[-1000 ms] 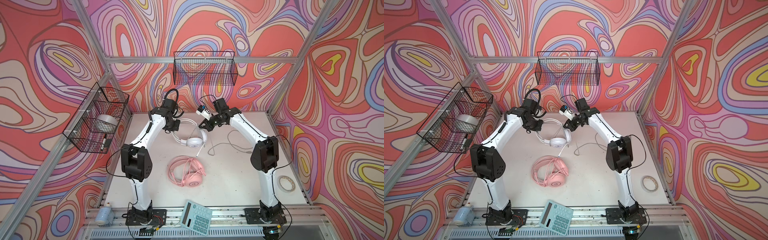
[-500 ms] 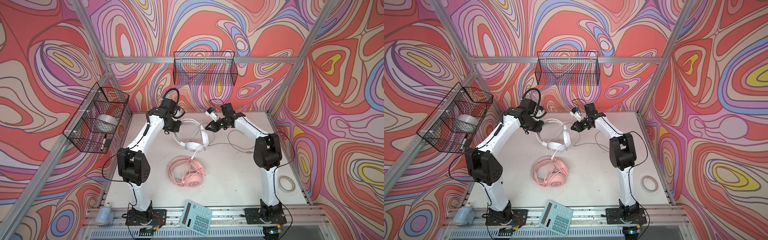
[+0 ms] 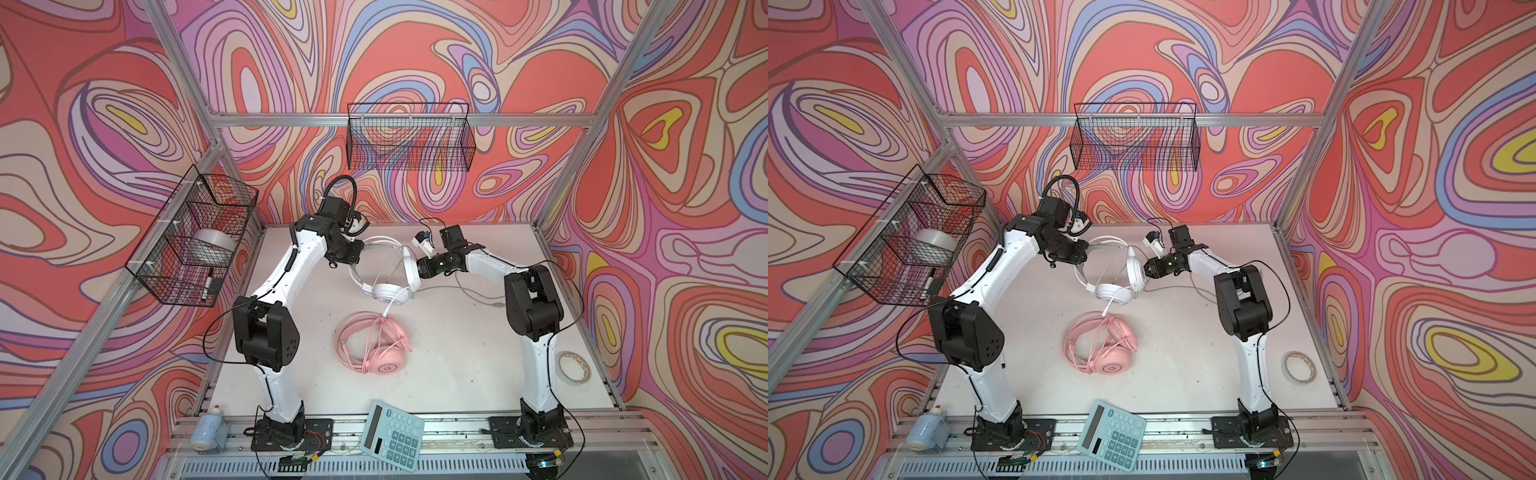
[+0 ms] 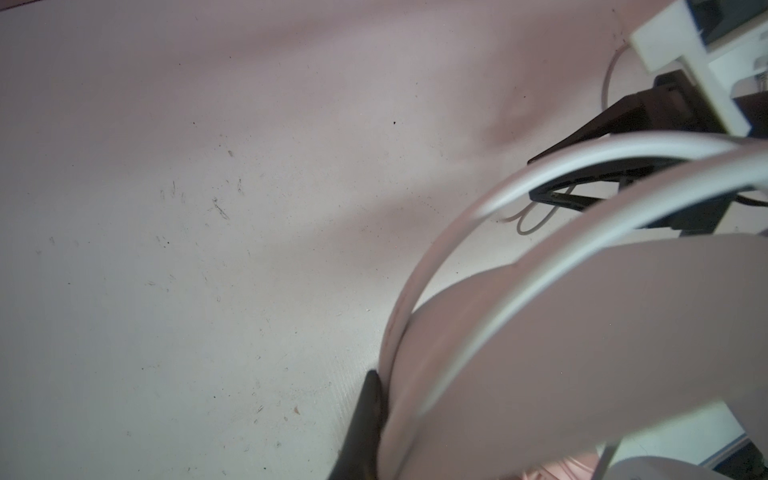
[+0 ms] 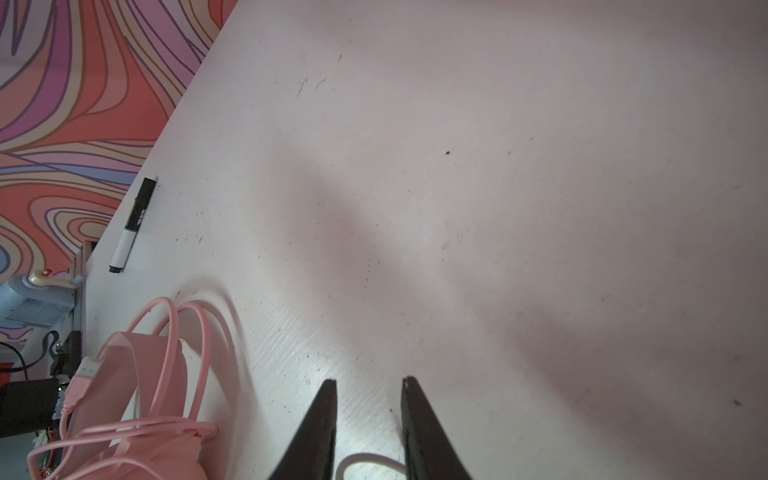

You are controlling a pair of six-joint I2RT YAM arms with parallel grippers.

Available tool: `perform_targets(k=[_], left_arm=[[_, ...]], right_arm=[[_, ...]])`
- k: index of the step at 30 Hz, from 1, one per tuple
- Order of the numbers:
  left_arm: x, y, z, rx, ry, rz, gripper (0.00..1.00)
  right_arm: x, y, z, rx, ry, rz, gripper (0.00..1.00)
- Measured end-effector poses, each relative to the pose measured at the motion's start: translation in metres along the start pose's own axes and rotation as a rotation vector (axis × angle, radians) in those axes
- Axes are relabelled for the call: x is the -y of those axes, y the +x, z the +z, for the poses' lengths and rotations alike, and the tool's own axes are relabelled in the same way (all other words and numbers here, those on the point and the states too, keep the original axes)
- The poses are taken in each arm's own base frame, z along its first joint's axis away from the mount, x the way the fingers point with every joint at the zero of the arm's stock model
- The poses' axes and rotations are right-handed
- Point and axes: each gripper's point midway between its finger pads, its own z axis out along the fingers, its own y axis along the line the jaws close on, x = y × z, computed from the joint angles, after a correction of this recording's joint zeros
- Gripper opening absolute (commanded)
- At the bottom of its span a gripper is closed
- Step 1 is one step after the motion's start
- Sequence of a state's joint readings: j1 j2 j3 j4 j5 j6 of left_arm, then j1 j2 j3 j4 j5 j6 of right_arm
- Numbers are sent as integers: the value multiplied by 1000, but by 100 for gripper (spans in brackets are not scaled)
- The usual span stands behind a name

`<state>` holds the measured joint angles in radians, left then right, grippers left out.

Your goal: Wrap the headphones

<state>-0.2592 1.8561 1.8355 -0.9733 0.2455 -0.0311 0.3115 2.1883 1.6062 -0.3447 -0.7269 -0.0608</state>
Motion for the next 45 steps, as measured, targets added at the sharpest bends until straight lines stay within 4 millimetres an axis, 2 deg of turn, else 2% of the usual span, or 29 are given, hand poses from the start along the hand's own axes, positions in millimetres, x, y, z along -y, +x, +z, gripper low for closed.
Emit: perform_targets(k=[6, 17, 24, 32, 40, 45], left_arm=[[0, 0, -2, 17, 43, -56, 0], [8, -6, -1, 40, 107, -113, 0], [11, -11, -3, 56, 141, -152, 0], [1, -17, -7, 77, 139, -233, 0], [-12, -39, -18, 143, 136, -342, 0], [-18, -48, -16, 163, 139, -413, 0]], right_arm=[[1, 12, 9, 32, -37, 53, 34], [2, 8, 22, 102, -96, 93, 37], [6, 22, 37, 78, -114, 126, 37], [3, 31, 41, 68, -128, 141, 37], [-3, 42, 41, 61, -155, 143, 37], [-6, 48, 38, 52, -161, 146, 38]])
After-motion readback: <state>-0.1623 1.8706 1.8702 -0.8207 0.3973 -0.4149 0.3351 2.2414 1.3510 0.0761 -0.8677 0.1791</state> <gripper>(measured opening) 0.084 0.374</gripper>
